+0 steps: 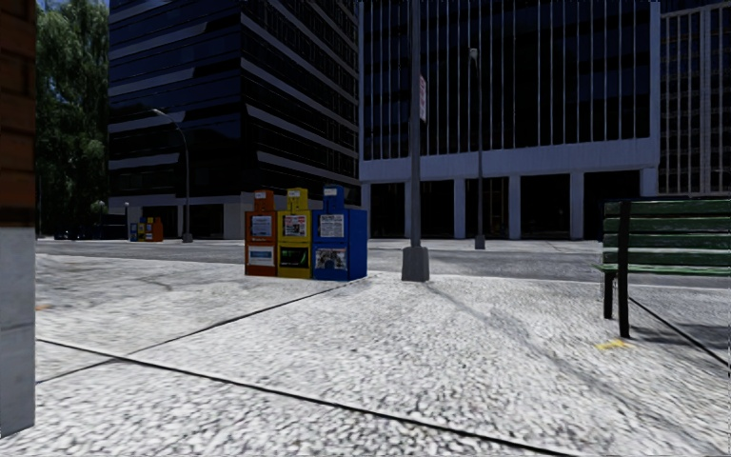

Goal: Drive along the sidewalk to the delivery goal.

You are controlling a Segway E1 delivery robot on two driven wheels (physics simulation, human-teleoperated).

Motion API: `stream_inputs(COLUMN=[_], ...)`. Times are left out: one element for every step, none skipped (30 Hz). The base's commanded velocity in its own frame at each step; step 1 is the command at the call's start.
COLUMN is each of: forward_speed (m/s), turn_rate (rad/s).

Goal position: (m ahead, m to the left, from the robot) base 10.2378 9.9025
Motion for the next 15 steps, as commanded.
stream_inputs(forward_speed=[2.0, 2.0, 2.0, 2.0, 2.0, 2.0, 2.0, 2.0, 2.0, 2.0, 2.0, 2.0, 2.0, 2.0, 2.0], turn_rate=[0.52, 0.52, 0.53, 0.54, 0.54, 0.54, 0.54, 0.54, 0.54, 0.54, 0.54, 0.54, 0.54, 0.54, 0.54])
